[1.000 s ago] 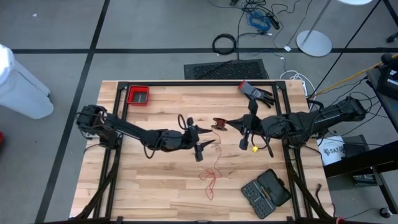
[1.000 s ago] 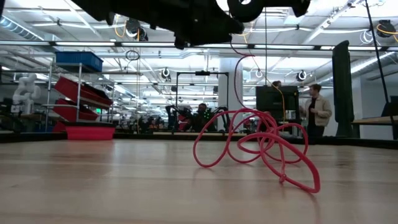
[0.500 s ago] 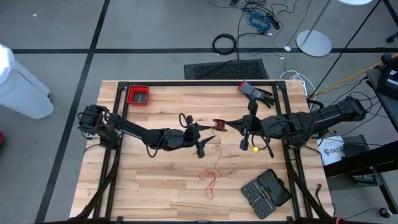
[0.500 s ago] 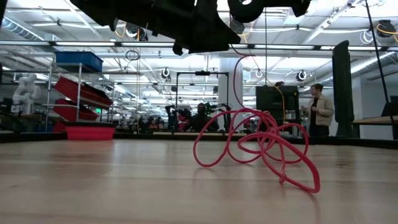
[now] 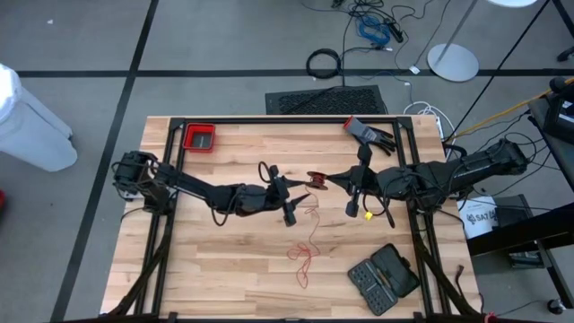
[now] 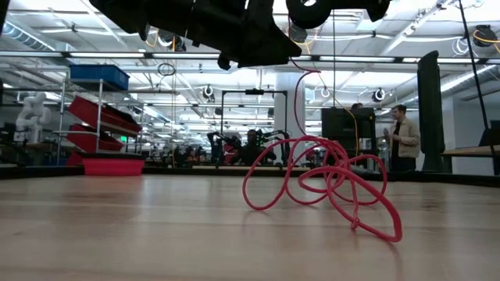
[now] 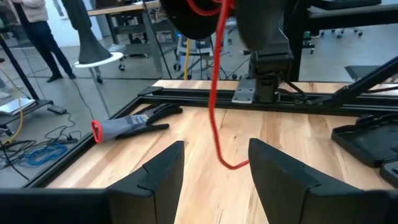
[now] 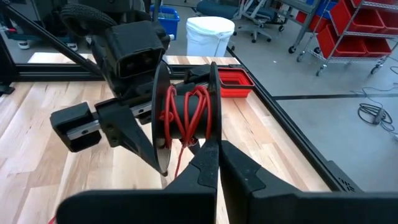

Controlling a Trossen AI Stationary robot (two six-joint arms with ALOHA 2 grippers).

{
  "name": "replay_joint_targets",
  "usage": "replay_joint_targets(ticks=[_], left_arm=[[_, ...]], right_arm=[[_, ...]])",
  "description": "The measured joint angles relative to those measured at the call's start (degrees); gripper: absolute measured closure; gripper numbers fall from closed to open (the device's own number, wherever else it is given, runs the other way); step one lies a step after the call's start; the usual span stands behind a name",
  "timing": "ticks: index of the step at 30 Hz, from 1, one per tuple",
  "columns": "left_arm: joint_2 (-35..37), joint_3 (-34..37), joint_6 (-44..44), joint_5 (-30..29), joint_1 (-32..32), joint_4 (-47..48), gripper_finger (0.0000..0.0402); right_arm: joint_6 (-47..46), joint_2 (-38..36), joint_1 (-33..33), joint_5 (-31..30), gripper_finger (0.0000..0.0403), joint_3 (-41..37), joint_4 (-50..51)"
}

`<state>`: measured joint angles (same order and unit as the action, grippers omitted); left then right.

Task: Coil cords
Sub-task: Uncoil the red wire from the spool

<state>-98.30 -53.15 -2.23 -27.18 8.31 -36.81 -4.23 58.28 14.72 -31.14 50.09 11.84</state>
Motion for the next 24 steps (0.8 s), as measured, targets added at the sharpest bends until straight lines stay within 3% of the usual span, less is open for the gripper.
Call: replay_joint_targets(ticks=[16, 24], left_arm=[[0.0, 0.0, 0.3, 3.2, -0.9, 0.0, 0.0291], [0.0, 0.0, 0.3, 3.2, -1.0, 0.0, 0.0351]], right_arm=[[0.0, 0.0, 0.0, 0.0, 0.0403, 0.0, 0.0], [0.0, 0.0, 0.0, 0.0, 0.0403, 0.0, 0.0]])
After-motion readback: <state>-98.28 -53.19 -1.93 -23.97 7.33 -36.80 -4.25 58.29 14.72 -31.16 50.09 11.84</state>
